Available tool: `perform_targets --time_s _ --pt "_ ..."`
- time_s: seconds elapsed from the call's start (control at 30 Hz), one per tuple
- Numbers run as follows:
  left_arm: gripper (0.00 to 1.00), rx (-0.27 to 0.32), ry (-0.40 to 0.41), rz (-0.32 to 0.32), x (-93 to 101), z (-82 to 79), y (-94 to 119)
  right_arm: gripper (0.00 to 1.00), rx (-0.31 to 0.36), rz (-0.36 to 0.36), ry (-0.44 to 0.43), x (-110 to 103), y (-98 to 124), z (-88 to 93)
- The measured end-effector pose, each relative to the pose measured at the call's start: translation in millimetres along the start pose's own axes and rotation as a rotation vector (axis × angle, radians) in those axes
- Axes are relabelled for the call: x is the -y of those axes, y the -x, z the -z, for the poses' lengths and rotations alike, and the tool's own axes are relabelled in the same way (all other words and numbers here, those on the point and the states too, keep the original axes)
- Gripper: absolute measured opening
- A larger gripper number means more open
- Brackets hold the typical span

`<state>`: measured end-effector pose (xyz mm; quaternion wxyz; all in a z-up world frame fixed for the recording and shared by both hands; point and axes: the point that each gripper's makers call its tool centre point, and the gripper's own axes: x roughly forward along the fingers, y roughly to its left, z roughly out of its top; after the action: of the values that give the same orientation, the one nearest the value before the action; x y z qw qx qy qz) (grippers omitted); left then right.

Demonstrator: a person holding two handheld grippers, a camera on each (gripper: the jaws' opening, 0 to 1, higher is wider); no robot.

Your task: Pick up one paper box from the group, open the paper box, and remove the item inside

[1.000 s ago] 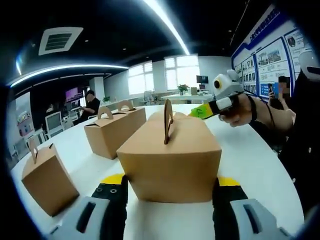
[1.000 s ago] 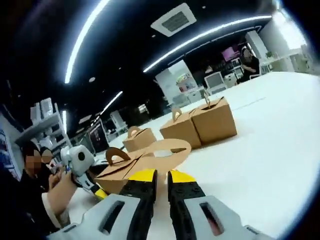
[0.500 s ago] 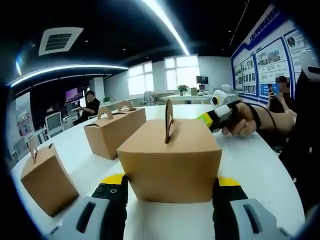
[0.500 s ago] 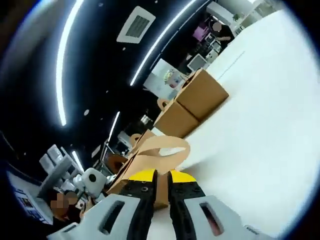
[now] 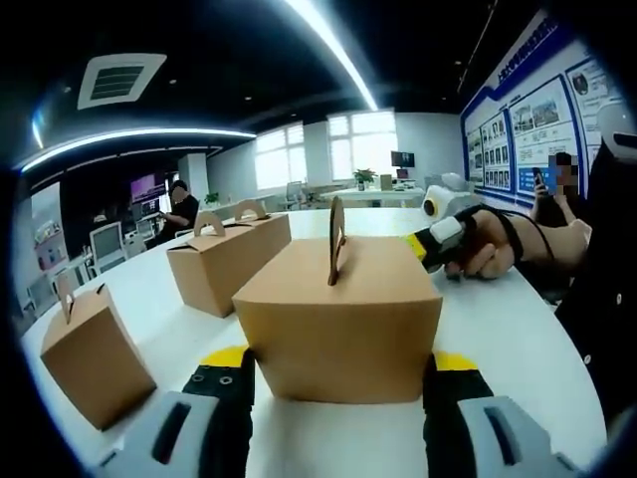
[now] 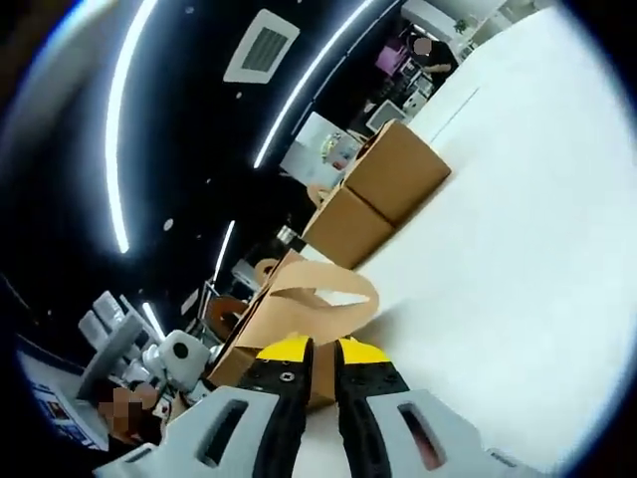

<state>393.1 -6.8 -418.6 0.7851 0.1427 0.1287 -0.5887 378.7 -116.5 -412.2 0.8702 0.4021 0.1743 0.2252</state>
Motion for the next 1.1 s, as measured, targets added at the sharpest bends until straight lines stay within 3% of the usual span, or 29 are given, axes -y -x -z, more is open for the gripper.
perform_targets --time_s 0.17,0.4,0.63,0.8,0.93,1.1 --pt "0.69 0.000 0.001 -0.001 1.0 -0.8 -1 0.11 0.015 0.003 -0.005 2 6 -4.5" --pt "0.68 -0.007 0.008 -0.007 0.4 0.2 0 0.11 0.069 -0.007 0.009 -5 20 -25.8" --pt "0.65 -0.004 0.022 -0.027 -0.9 0.9 6 0.13 0.117 -0.064 0.024 -28 35 -40.5" --pt "0.65 0.004 0.040 -0.052 1.6 1.0 17 0.18 0.112 -0.094 0.118 -43 42 -37.7" --pt "0.62 0.023 0.079 -0.140 -0.3 -2.2 31 0.23 0.092 -0.083 0.231 -50 43 -29.0" --pt "0.61 0.074 0.146 -0.258 5.6 -10.7 47 0.31 0.073 -0.102 0.275 -62 32 -23.3"
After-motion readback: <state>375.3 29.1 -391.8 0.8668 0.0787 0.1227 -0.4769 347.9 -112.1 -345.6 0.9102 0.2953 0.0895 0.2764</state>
